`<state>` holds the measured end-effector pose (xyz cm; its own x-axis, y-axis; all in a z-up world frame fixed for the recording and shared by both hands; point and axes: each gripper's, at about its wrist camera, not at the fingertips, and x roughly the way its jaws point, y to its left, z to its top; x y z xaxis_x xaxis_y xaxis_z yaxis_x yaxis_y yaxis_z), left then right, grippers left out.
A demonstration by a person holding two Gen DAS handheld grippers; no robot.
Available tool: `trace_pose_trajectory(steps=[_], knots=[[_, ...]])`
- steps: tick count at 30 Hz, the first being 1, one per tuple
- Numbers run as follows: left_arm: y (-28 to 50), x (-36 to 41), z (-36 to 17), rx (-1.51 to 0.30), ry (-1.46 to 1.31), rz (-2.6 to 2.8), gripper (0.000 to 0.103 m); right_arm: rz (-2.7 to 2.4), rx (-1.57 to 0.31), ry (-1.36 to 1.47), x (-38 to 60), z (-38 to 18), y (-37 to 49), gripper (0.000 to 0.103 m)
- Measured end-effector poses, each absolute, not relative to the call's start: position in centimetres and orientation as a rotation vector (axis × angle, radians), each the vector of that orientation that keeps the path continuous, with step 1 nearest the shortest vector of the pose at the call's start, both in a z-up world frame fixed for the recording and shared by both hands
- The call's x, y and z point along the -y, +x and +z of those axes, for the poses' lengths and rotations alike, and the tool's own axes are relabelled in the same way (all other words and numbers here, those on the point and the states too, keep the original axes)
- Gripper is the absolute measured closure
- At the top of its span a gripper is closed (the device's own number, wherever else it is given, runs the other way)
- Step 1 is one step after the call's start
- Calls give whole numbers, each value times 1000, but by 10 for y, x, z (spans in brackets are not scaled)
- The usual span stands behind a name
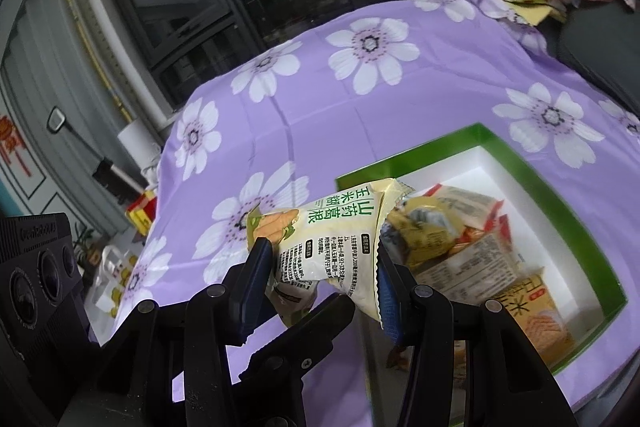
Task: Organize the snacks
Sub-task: 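Carry the green-printed bag with the right tool over the box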
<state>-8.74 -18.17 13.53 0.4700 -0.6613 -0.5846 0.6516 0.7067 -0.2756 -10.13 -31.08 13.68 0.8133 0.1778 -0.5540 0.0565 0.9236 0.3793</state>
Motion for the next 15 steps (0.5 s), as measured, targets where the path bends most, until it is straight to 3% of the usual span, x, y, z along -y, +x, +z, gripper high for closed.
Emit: trace_pose_trajectory(steps=[15], knots=[[-84,222,127,-770,42,-897,70,-39,-633,485,353,127,-105,51]])
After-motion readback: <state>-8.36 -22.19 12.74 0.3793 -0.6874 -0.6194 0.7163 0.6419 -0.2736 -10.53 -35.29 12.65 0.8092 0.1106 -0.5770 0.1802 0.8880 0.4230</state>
